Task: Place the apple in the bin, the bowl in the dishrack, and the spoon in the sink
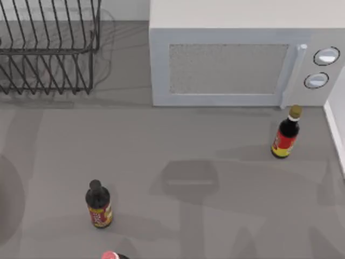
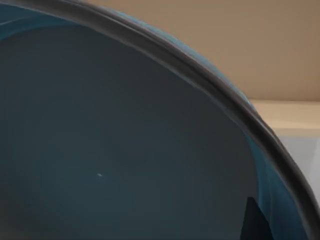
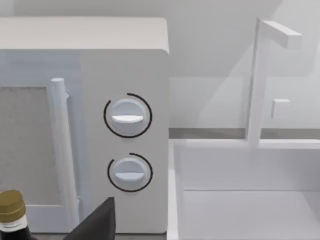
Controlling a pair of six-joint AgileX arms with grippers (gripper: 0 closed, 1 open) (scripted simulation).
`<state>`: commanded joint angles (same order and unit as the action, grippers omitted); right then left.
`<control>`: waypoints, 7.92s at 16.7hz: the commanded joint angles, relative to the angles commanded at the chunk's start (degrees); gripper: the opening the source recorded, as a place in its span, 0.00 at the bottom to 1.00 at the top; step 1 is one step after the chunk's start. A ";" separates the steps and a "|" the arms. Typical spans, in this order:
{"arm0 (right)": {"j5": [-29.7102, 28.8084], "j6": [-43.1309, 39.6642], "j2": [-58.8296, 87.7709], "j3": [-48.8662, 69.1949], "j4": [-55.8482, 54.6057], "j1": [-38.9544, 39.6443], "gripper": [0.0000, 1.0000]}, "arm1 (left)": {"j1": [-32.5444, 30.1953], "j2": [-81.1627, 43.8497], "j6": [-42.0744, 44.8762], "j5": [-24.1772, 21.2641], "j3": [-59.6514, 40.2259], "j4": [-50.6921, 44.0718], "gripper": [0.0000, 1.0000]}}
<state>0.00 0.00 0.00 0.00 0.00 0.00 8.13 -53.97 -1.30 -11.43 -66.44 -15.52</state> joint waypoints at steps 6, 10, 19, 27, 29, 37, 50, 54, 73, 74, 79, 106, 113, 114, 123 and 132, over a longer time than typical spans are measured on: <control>0.00 0.00 0.00 0.00 0.00 0.00 1.00 | 2.24 2.95 2.02 -0.43 2.64 2.59 0.00; 0.00 0.00 0.00 0.00 0.00 0.00 1.00 | 1.83 0.74 2.14 -0.13 2.58 4.51 0.00; 0.00 0.00 0.00 0.00 0.00 0.00 1.00 | -1.32 -28.26 2.02 2.88 6.96 39.61 0.00; 0.00 0.00 0.00 0.00 0.00 0.00 1.00 | -4.27 -46.41 2.19 5.35 13.42 62.89 0.00; 0.00 0.00 0.00 0.00 0.00 0.00 1.00 | -4.31 -46.61 2.20 5.38 13.52 63.10 0.00; 0.00 0.00 0.00 0.00 0.00 0.00 1.00 | -4.31 -46.61 2.20 5.38 13.52 63.10 0.45; 0.00 0.00 0.00 0.00 0.00 0.00 1.00 | -4.31 -46.61 2.20 5.38 13.52 63.10 1.00; 0.00 0.00 0.00 0.00 0.00 0.00 1.00 | -4.21 -46.59 2.20 5.38 13.50 63.09 1.00; 0.00 0.00 0.00 0.00 0.00 0.00 1.00 | -6.73 23.56 -0.02 9.14 45.40 34.73 1.00; 0.00 0.00 0.00 0.00 0.00 0.00 1.00 | -6.84 29.10 0.03 9.41 48.22 32.27 1.00; 0.00 0.00 0.00 0.00 0.00 0.00 1.00 | -7.69 48.58 0.59 10.80 61.19 20.73 1.00; 0.15 -23.42 68.47 42.43 53.38 -8.70 1.00 | -8.13 53.97 1.30 11.43 66.44 15.52 1.00; 0.12 -26.85 78.18 49.22 60.78 -10.04 1.00 | -8.13 53.97 1.30 11.43 66.44 15.52 1.00; 0.12 -26.85 78.18 49.22 60.78 -10.04 1.00 | -8.13 53.97 1.30 11.43 66.44 15.52 1.00; 0.13 -26.51 84.08 42.21 47.60 -9.81 1.00 | -8.13 53.97 1.30 11.43 66.44 15.52 1.00; 0.13 -26.36 91.09 34.54 33.19 -9.74 1.00 | -8.13 53.97 1.30 11.43 66.44 15.52 1.00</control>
<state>0.13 -26.36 91.09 34.54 33.19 -9.74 0.00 0.00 0.00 0.00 0.00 0.00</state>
